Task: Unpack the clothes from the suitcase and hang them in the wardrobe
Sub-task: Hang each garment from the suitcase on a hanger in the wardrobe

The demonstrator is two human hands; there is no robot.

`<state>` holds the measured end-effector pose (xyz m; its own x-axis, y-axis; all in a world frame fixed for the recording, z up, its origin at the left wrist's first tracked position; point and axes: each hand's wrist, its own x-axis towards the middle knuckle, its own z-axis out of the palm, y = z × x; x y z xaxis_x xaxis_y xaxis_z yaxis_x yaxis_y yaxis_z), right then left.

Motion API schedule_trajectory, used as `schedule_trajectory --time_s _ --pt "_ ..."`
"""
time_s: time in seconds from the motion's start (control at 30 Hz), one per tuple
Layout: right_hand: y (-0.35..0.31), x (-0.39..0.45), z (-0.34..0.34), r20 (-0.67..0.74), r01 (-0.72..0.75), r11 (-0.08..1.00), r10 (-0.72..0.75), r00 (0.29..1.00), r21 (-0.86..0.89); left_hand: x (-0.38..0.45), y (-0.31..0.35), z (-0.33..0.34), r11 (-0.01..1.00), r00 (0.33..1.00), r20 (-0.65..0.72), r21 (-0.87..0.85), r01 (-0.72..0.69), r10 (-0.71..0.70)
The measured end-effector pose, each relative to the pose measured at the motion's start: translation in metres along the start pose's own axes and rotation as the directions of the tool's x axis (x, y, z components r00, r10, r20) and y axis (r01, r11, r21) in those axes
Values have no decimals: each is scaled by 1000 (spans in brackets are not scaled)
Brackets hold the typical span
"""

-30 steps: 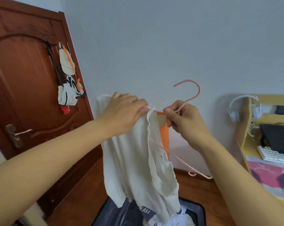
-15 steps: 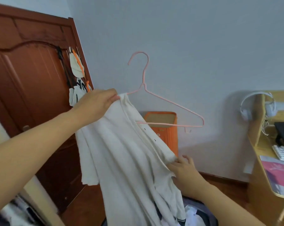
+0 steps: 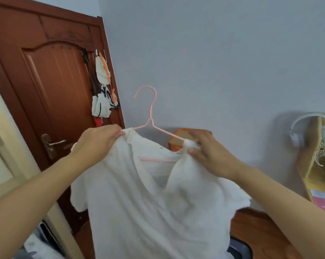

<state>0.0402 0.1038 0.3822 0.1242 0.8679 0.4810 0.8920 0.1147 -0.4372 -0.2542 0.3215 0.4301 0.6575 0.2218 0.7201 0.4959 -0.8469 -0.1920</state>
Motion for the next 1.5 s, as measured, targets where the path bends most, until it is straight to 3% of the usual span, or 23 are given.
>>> schedule_trajectory --time_s 0.07,0.23,0.3,0.37,0.43,0.53,0.57,0.63,0.67,0.73,0.77,0.83,0.9,1.0,1.07,1.1,1.17,1.23,1.4,1.5 --pt "-4 8 7 90 -63 985 78 993 -161 -4 4 -8 998 999 -14 -49 30 -30" --pt "-23 34 14 -137 73 972 -106 985 -223 -11 3 -24 996 996 -31 -36 83 -84" --pt "-24 44 7 -232 40 969 -98 968 -245 -30 -16 -26 972 971 -59 -22 233 -234" --pt "-26 53 -1 -271 23 982 -74 960 -187 -57 -37 -22 879 892 -31 -187 438 -451" --pt "-30 63 -2 -221 6 985 -45 974 -175 -84 -64 -10 736 803 92 -349 580 -589" --pt "-32 77 4 -121 -14 978 -12 993 -208 -112 -123 -8 691 685 209 -56 721 -698" --pt "-32 80 9 -115 -10 981 -13 993 -192 -115 -139 -12 675 660 190 21 738 -727" --pt "-35 87 23 -115 3 987 -21 993 -159 -104 -150 -19 705 708 67 -65 706 -703" --pt "-41 92 32 -106 6 987 -24 994 -162 -92 -143 -22 759 768 28 -134 637 -640" --pt "-61 106 52 -68 46 980 -60 996 -192 -57 -111 -31 879 913 109 -244 409 -394" --pt "-72 113 62 -46 86 978 -96 994 -190 -44 -96 -31 917 946 205 -264 299 -249" --pt "-90 124 77 -28 140 976 -147 989 -164 -32 -81 -21 963 941 333 -226 149 -67" --pt "-95 128 82 -51 133 981 -141 989 -138 -36 -97 -11 976 967 253 -210 61 -6" --pt "-68 119 79 -178 -17 991 -7 984 -129 -49 -132 -9 995 986 164 -101 12 5" --pt "-47 104 90 -256 -180 979 198 946 93 -56 -144 -14 979 994 100 -192 64 -46" --pt "-41 94 106 -197 -231 951 272 942 207 -57 -147 -16 968 994 75 -231 93 -78" --pt "-38 77 153 27 -251 930 254 967 268 -58 -152 -21 957 991 59 -259 131 -120" --pt "-33 70 196 122 -275 919 250 960 282 -57 -161 -26 950 984 106 -262 167 -144" --pt "-16 105 194 -55 -317 837 379 924 447 -75 -205 -44 981 936 316 -66 183 -153" --pt "-33 140 181 -78 -198 912 241 967 360 -83 -210 -57 959 948 284 -195 207 -146"
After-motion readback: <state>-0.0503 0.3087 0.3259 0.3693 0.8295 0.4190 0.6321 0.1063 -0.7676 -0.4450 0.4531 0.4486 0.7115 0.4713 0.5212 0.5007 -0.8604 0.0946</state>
